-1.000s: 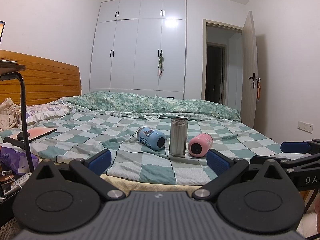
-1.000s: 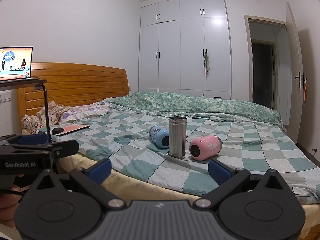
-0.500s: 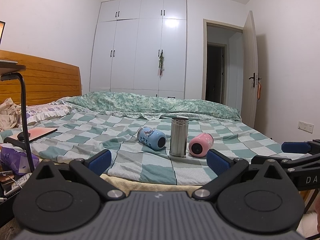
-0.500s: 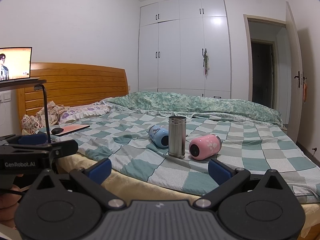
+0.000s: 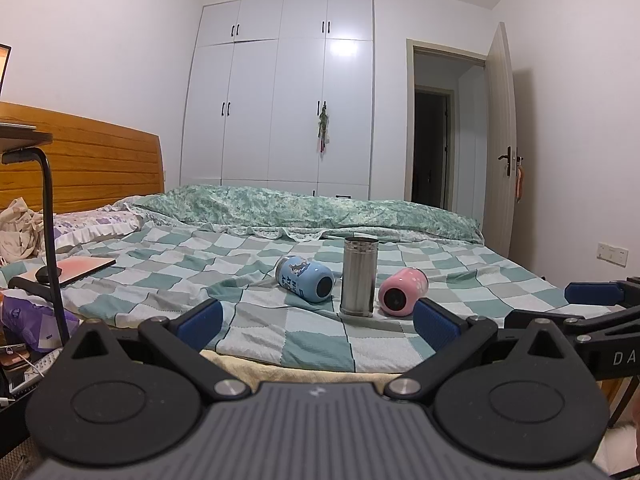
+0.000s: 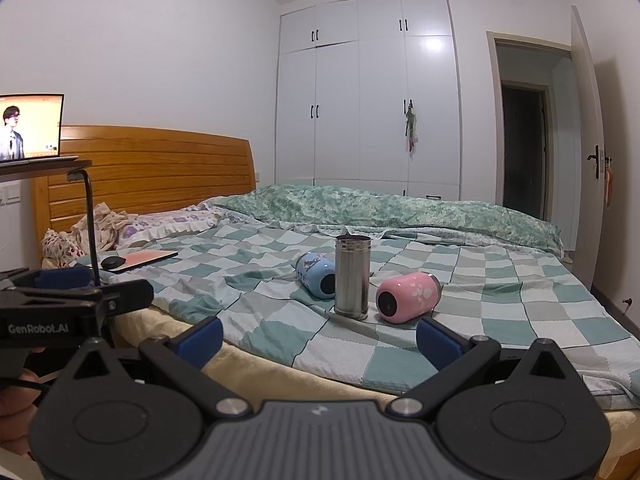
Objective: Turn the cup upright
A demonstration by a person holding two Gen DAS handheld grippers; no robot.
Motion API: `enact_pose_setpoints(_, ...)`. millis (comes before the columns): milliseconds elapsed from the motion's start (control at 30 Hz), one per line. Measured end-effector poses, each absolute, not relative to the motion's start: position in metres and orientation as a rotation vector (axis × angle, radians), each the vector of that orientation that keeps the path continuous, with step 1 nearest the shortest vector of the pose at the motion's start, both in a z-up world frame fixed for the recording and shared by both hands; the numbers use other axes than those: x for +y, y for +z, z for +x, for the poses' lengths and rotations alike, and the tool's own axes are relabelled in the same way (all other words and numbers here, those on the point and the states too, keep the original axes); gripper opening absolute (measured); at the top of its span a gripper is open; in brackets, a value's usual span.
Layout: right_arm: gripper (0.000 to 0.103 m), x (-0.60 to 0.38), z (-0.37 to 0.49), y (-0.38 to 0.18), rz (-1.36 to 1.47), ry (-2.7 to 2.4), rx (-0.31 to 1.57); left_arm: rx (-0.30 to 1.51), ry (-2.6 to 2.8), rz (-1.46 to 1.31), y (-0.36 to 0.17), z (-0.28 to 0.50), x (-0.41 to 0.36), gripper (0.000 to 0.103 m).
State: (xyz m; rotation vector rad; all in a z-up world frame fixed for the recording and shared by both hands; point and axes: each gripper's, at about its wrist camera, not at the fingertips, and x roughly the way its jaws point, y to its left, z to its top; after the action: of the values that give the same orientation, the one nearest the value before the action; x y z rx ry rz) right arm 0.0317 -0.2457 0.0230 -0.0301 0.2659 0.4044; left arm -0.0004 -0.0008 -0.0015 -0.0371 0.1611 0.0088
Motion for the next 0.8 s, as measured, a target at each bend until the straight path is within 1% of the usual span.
enact_pose_setpoints(800,0.103,-0.2450,0.0316,0.0247,-0.029,0.405,0.269,0.167,0.006,-0.043,-0.0011,0.0004,0.0002,0.103)
